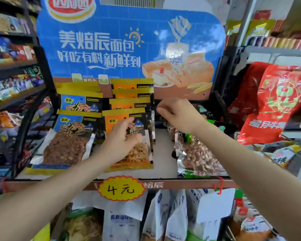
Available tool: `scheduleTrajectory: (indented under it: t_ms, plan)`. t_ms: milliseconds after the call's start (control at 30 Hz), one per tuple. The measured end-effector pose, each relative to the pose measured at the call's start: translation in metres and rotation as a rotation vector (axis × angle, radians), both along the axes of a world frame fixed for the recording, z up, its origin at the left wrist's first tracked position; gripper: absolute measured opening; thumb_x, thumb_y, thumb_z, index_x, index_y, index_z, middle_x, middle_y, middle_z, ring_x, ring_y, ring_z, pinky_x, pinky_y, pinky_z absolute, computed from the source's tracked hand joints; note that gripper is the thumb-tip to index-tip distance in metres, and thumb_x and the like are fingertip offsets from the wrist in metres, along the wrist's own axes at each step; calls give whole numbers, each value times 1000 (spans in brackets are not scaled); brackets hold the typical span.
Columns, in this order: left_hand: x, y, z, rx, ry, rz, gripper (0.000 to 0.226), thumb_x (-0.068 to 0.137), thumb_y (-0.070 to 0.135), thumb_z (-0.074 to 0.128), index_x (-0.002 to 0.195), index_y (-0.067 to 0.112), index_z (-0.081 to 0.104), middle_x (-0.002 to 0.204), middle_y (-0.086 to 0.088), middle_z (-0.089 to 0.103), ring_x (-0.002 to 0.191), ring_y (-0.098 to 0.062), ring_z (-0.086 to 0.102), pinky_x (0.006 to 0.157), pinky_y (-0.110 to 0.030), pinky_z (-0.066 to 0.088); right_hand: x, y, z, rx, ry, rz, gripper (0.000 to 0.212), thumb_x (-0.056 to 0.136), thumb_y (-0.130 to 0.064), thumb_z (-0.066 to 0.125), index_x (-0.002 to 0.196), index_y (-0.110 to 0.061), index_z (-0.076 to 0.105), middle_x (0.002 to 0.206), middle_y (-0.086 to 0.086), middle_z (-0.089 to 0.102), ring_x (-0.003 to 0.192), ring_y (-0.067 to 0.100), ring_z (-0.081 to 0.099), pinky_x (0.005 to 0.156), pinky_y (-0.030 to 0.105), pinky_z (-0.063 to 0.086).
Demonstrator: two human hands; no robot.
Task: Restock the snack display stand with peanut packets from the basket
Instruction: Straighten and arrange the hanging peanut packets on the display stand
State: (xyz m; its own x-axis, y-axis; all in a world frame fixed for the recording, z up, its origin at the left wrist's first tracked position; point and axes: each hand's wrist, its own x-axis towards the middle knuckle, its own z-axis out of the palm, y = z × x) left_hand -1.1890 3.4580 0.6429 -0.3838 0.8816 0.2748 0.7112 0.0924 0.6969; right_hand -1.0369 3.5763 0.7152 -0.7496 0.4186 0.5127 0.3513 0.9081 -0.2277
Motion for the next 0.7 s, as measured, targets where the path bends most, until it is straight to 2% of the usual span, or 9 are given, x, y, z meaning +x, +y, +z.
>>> scheduleTrajectory:
  t_ms: [33,100,167,233,367,433,533,633,700]
  plan:
    - [-20,-6,-1,10,-16,83,72,88,37,57,145,18,18,154,-1,20,138,-23,28,112,-39,28,-16,-4,-7,-40,-6,-32,27,95,-20,46,107,-1,62,107,15,65,95,28,58,75,28,39]
    - [-49,-15,-7,-92,-65,146,94,76,48,67,146,14,14,153,-7,18,138,-29,27,112,-41,28,-45,-3,-21,-184,-64,-118,27,95,-20,45,111,0,55,111,17,60,98,32,57,77,32,43]
    - [-61,-21,-17,-260,-111,87,109,71,48,71,148,12,2,155,-8,11,142,-27,17,111,-35,24,-68,6,-27,-317,-72,-213,22,94,-19,46,108,-1,49,109,12,54,94,29,54,75,31,40]
    - [-60,-25,-28,-389,-136,26,114,75,42,72,147,12,-11,157,-8,6,141,-24,19,105,-30,29,-82,16,-25,-350,-38,-312,25,93,-18,45,113,-2,45,114,15,54,102,33,55,77,32,42]
    - [-67,-15,-48,-458,-62,-12,134,63,52,77,143,15,-24,155,-12,15,138,-30,26,112,-40,29,-94,21,-20,-403,-89,-456,39,96,-14,40,131,3,34,125,24,53,111,39,54,81,36,43]
    - [-69,-9,-48,-451,16,-22,134,63,53,77,143,14,-23,154,-11,20,133,-31,34,107,-41,36,-99,23,-25,-423,-110,-437,37,96,-13,39,130,1,36,125,22,56,109,38,55,87,39,46]
    - [-68,-5,-45,-408,97,-53,129,67,50,75,143,16,-23,155,-9,18,128,-31,41,100,-39,42,-102,23,-30,-424,-130,-415,26,94,-10,39,116,1,45,110,20,60,90,34,58,75,37,47]
    - [-67,-4,-43,-385,18,-92,126,70,46,75,143,18,-24,157,-8,11,137,-30,30,109,-38,31,-99,15,-25,-363,-151,-422,27,94,-11,41,118,1,44,112,20,58,84,28,52,69,34,41]
    - [-65,-13,-39,-339,-17,-126,124,71,43,74,142,19,-25,158,-6,7,141,-26,22,111,-35,25,-100,7,-20,-304,-126,-401,37,94,-13,43,129,-2,38,126,21,52,97,30,52,75,32,40]
